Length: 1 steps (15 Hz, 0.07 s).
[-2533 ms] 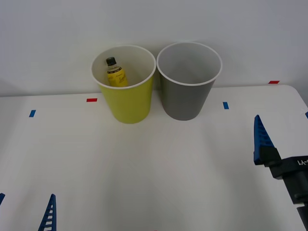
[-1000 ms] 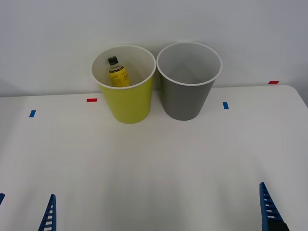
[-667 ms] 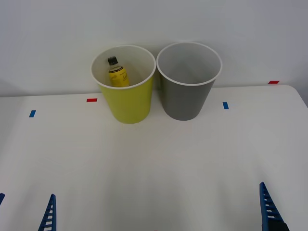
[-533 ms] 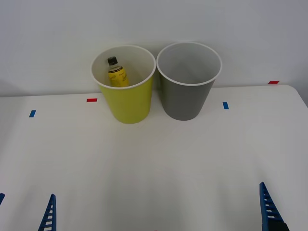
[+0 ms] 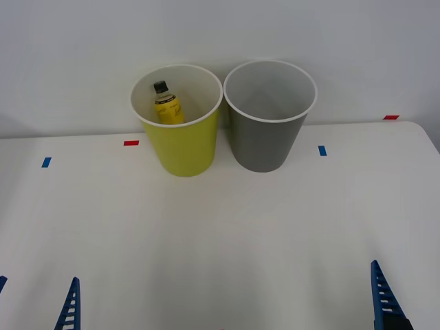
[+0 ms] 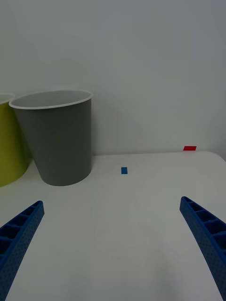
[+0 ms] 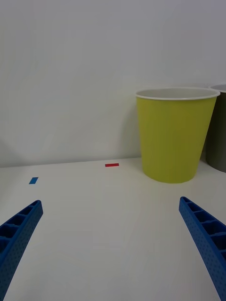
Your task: Put cans in the gray bin and PET bottles in the light green bin.
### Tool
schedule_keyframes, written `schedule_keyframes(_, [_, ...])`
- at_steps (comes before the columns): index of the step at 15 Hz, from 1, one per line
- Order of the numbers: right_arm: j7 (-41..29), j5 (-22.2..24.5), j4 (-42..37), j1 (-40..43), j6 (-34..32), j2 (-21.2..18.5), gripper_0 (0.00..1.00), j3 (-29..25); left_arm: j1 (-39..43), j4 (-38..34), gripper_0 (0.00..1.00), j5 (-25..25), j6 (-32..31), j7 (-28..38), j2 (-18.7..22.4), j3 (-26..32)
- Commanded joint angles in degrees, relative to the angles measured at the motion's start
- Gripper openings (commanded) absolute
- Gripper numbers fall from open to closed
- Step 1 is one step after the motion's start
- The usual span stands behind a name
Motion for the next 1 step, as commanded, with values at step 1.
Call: schedule_keyframes(1, [0.0, 0.0, 0.0, 0.0, 0.0, 0.0, 1.00, 0.0, 0.0, 0.0, 1.00, 0.0, 0.0, 0.0, 0.0, 0.0])
